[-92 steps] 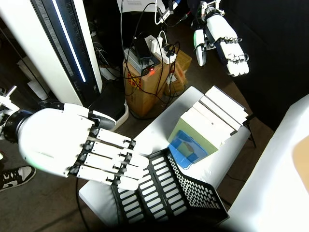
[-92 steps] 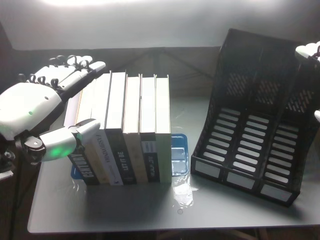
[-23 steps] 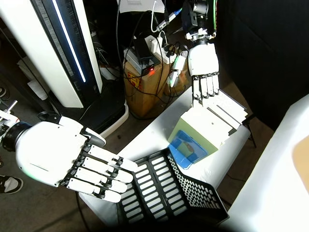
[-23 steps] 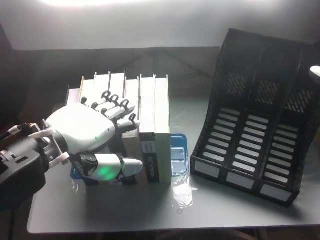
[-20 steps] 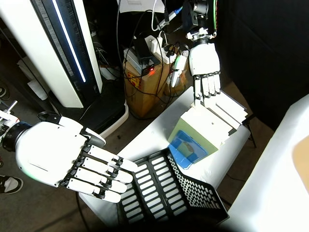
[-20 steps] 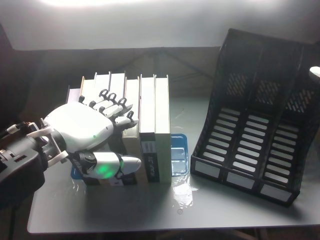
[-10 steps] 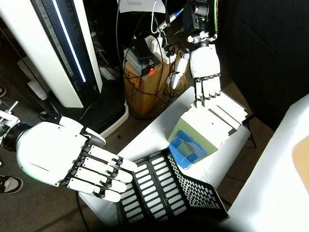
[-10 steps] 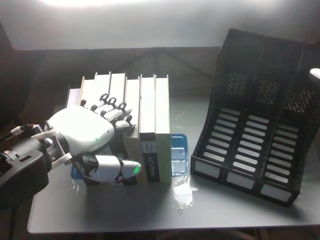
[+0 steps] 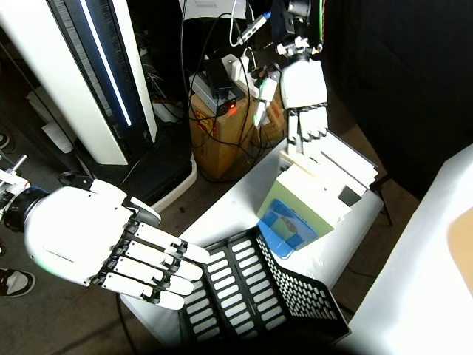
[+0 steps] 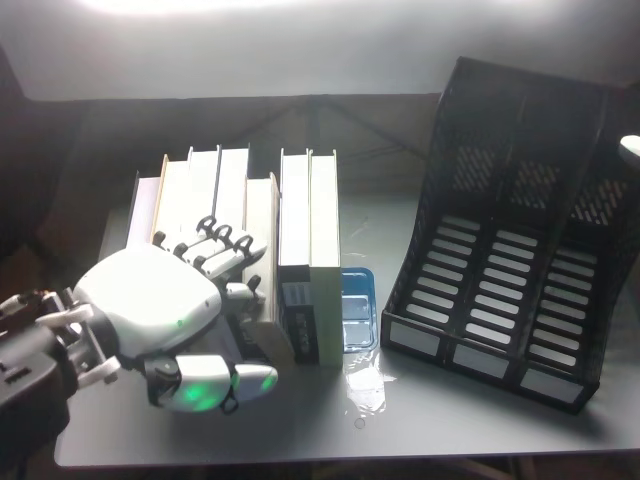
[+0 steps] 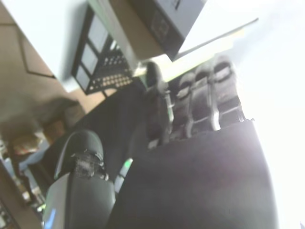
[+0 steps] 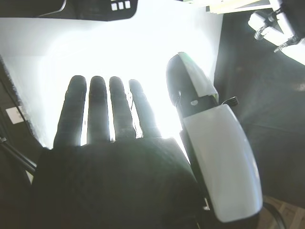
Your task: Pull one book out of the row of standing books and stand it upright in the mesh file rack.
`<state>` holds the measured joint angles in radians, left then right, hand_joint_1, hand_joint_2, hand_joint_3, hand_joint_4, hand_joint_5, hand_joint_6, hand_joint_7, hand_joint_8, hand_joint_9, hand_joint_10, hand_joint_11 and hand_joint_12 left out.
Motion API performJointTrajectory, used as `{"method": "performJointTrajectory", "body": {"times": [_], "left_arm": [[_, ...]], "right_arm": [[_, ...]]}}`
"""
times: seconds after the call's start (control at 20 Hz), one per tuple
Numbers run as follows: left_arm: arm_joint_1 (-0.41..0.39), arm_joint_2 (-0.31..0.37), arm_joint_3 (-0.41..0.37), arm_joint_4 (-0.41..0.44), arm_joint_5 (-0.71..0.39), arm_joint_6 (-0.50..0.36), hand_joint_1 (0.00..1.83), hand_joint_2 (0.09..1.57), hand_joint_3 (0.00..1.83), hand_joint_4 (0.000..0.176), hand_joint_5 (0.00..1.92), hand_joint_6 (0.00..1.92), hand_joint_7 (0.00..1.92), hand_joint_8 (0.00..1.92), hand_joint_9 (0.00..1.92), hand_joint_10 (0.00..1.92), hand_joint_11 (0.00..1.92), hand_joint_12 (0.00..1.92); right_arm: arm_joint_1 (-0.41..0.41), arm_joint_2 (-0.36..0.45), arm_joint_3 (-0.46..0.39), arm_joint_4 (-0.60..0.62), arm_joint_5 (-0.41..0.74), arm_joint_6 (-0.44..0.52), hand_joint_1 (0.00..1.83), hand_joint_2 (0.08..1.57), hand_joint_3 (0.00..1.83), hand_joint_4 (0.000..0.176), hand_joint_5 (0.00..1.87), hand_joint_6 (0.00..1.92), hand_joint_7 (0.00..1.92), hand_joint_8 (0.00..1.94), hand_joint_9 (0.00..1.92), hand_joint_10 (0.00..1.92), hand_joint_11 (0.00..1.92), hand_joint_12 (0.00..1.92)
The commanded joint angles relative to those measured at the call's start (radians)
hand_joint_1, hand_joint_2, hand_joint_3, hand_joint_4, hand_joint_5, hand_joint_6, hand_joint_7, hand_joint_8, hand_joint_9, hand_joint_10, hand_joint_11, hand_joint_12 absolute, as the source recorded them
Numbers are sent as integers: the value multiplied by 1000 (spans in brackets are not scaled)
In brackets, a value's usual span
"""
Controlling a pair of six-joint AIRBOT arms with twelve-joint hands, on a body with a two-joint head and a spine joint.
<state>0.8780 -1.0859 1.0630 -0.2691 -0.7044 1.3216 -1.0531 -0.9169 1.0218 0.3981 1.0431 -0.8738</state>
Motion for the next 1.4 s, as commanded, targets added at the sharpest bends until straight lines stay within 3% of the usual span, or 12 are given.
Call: {"method": "performJointTrajectory", "body": {"times": [0.0,0.45,0.95,1.35], "left_arm": [[7,9,-8,20,-88,-6,0,1189,6,0,615,67,9,3,0,0,0,0],[110,30,-78,61,-188,-75,0,1202,9,0,572,39,0,0,0,0,0,0],[183,17,-105,107,-182,-166,0,1241,19,0,582,35,1,0,0,0,0,0],[191,-1,-78,150,-134,-256,0,1229,8,0,556,17,39,16,0,0,0,0]], "right_arm": [[1,5,4,-2,124,5,640,1396,0,0,0,0,0,0,0,0,0,0],[0,5,4,1,124,7,686,1398,2,0,0,0,0,0,0,0,0,0],[-5,4,4,9,123,7,705,1390,0,0,0,0,0,0,0,0,0,0],[-7,4,4,13,123,7,728,1383,0,0,0,0,0,0,0,0,0,0]]}}
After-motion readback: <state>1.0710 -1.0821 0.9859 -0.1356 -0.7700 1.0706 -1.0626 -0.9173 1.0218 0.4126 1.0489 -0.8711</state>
